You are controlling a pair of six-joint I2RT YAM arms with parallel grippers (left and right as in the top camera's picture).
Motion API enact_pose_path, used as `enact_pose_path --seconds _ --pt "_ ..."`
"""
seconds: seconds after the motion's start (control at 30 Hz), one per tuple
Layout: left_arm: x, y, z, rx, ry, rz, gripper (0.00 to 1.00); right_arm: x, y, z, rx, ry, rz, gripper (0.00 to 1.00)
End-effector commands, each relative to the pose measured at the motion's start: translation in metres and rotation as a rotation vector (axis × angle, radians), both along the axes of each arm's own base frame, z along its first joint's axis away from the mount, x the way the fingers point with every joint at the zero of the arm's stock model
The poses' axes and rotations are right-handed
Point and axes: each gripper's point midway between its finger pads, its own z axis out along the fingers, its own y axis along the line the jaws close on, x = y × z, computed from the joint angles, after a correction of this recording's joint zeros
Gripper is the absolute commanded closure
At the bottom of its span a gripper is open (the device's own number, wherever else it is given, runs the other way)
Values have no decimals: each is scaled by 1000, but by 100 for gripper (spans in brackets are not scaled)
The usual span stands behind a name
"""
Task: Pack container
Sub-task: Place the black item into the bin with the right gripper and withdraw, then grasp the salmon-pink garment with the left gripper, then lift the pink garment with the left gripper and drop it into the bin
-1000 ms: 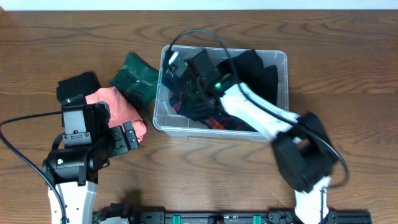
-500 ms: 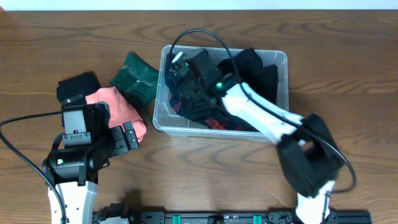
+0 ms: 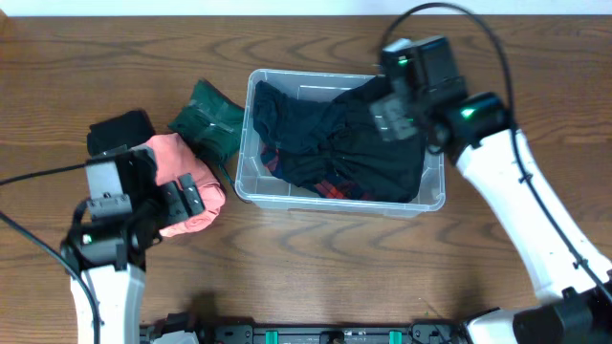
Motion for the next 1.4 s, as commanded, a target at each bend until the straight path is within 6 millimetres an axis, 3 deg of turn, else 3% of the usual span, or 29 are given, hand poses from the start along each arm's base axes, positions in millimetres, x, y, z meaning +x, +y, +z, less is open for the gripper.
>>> enact_pose_path --seconds 0.0,0.07,0.2,0.4,0.53,0.57,0.67,0.77,0.83,0.97,1.17,1.3,1.37 --pt "12 21 -20 -60 67 94 2 -3 -56 -11 22 55 -228 5" --pt "22 33 -45 -110 124 128 2 -8 -85 -15 31 91 -307 4" --pt "42 39 -84 -156 182 93 2 -16 -112 -21 77 141 -372 4" --pt "65 31 -136 -253 227 35 2 -21 -120 -24 111 165 -392 5" --pt "60 28 -163 -286 297 39 1 -22 -119 -24 110 169 -391 6" --pt "58 26 -167 -300 308 37 4 -22 -119 -24 110 170 -391 7" --pt "57 12 -165 -376 310 15 55 -23 -119 -25 109 176 -392 9" --pt "63 -6 -143 -477 253 -27 84 -26 -120 -25 103 184 -395 14" --pt "66 -13 -125 -511 211 -48 94 -28 -122 -23 104 180 -399 14" --pt "68 -20 -67 -504 78 -92 94 -30 -128 -12 108 150 -414 13" --pt "55 -44 52 -415 -226 -218 95 -34 -140 0 117 111 -444 13" --pt "39 -82 115 -348 -432 -371 95 -35 -140 1 118 111 -445 13" --pt "30 -107 132 -341 -492 -475 94 -35 -140 1 118 111 -445 13"
